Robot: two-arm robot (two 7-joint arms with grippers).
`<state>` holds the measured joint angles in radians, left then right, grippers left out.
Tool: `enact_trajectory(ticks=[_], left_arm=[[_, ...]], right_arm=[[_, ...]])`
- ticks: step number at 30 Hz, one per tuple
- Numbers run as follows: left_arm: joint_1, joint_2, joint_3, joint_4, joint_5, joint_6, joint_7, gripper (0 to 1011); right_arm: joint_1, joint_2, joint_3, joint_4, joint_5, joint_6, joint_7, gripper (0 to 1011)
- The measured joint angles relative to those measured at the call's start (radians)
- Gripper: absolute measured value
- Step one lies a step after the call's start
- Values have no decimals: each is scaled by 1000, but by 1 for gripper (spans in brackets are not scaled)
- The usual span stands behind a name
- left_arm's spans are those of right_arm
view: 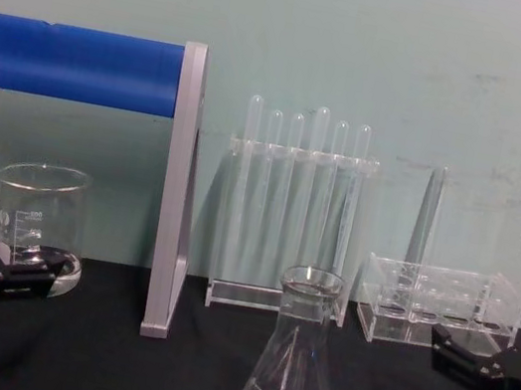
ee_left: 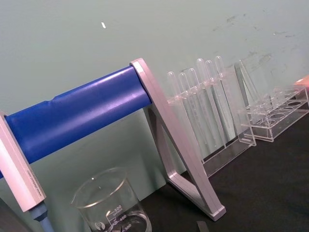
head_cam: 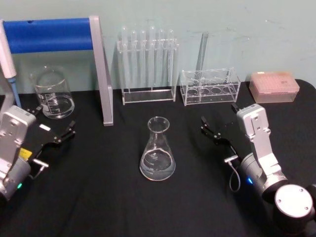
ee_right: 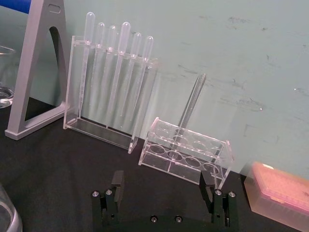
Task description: Grasp the erlenmeyer flask with one hand, shake it three times, then place it back.
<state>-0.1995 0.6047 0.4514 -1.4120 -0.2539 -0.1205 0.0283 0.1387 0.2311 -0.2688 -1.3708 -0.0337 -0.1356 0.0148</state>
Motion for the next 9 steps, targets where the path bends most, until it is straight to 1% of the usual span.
enact_trajectory(ticks=[9], left_arm=[[0, 0, 0, 0, 0, 0, 0, 1001]], right_arm=[[0, 0, 0, 0, 0, 0, 0, 1000]])
